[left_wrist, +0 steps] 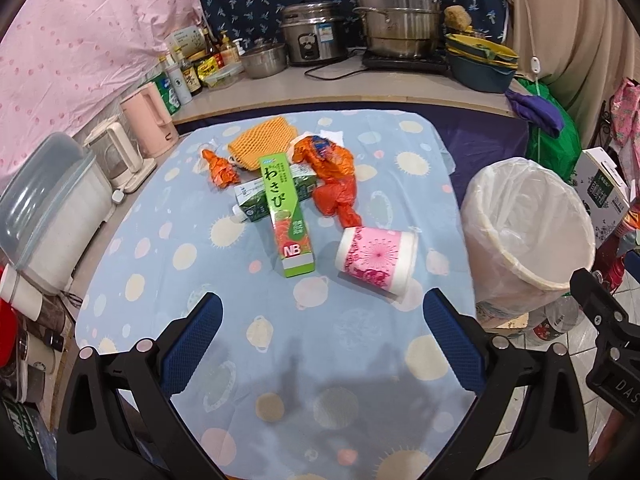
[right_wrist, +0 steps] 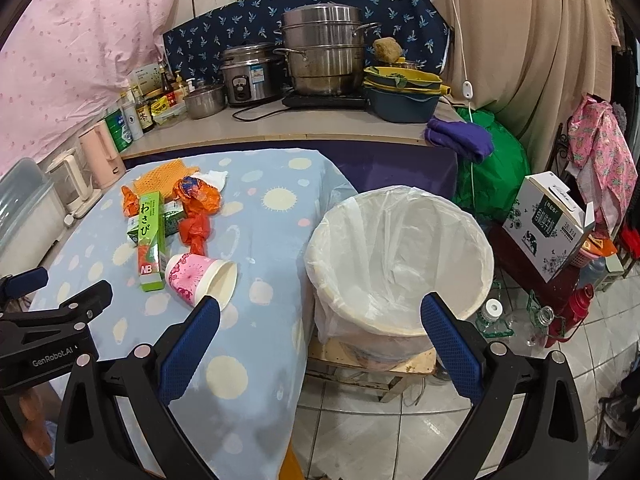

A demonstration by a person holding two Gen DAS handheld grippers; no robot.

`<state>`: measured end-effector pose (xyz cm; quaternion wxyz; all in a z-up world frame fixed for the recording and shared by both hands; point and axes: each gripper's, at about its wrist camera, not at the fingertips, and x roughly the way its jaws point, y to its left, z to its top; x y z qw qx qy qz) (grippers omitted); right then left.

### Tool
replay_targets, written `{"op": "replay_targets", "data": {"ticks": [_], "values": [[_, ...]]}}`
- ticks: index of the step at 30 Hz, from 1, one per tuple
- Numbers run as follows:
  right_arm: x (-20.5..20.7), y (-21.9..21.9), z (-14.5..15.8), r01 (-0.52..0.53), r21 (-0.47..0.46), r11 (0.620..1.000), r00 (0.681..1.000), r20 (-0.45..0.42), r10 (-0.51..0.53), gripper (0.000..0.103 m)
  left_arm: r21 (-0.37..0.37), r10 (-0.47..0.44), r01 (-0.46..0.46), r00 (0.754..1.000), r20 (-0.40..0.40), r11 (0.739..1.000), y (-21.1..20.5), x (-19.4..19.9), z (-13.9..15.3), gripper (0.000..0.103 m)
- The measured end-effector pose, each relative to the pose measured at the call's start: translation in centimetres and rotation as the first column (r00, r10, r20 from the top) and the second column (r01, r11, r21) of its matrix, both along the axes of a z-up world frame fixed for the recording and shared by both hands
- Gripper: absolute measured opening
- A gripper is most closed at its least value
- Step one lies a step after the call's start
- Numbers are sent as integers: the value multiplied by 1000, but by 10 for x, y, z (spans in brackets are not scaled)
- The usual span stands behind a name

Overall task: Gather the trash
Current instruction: 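Grasp the pink paper cup with the right tool while the left tool grasps the green wasabi box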

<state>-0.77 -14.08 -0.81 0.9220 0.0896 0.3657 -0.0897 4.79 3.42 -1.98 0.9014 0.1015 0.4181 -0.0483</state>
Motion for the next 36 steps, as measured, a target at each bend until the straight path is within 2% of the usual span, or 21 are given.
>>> {"op": "replay_targets", "data": {"ticks": [15, 20, 22, 26, 29, 36], "values": [[87, 63, -60, -172, 100, 980, 982, -59, 178, 96, -18, 125, -128, 986, -114, 992, 63, 78, -55, 96], [107, 86, -77, -258, 68, 964, 965, -41, 261, 96, -31, 134, -141, 979, -150, 990, 75, 98, -70, 96], [114, 94, -80, -315, 28, 949, 949, -16, 316, 96, -34, 137, -144, 979, -154, 989, 78, 105, -72, 96], [132, 103, -87, -422, -72, 904, 907, -41, 420, 96, -46, 144, -152, 978, -149, 987, 83, 120, -73, 96], [147, 107, -95, -510, -81, 857, 860, -82, 504, 96, -61, 140, -151, 978, -153, 987, 83, 130, -75, 96], [169, 114, -114, -601, -57, 798, 796, -135, 590, 96, -74, 102, -117, 978, -185, 990, 70, 152, -88, 96]]}}
